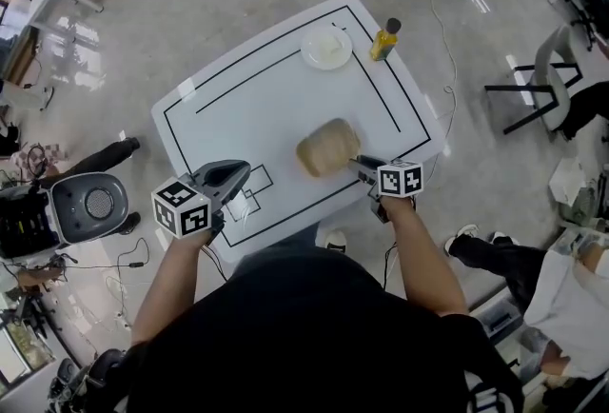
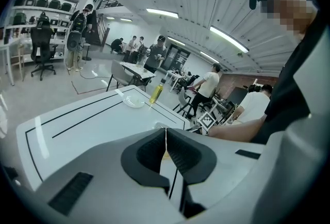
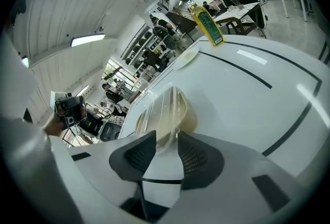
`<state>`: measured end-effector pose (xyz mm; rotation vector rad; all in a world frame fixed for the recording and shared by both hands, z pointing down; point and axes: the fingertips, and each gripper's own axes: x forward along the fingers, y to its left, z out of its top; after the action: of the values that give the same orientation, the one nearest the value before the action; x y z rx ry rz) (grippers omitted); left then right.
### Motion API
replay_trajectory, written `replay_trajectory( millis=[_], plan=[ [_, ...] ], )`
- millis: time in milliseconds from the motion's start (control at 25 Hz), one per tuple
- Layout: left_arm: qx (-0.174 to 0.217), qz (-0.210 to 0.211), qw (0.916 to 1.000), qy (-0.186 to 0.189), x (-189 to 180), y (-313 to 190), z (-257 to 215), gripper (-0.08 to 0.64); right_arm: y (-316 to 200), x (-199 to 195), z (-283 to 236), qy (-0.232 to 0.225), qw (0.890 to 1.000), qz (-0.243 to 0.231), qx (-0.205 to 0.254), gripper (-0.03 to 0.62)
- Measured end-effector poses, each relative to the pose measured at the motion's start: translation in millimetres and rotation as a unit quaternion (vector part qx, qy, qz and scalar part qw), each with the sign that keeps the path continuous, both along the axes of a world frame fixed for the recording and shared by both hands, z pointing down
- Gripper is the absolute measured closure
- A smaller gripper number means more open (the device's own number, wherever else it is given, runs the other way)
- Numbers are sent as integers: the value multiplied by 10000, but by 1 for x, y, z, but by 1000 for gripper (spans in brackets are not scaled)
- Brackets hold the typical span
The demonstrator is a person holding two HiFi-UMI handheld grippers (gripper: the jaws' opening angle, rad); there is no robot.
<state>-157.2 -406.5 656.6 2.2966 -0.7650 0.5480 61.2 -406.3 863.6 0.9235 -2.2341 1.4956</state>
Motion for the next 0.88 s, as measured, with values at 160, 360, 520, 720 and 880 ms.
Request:
replay_trajectory(
  millis=[160,360,520,720,880],
  plan=[
    [6,-1,10000,10,2,3,-3,532,3,1,-3,31,10000,-42,16,450],
    [41,-25,10000,30,3,8,-7,532,6,2,-5,65,9999,-69,70,463],
    [77,-58,9999,30,2,13,-14,532,8,-1,-13,-62,9999,-58,77,476],
    [109,-118,9999,37,0,27,-19,532,13,0,-21,59,9997,-94,203,492],
    [157,-138,9998,61,0,35,-24,532,17,-2,-29,32,9995,-121,290,502]
  ],
)
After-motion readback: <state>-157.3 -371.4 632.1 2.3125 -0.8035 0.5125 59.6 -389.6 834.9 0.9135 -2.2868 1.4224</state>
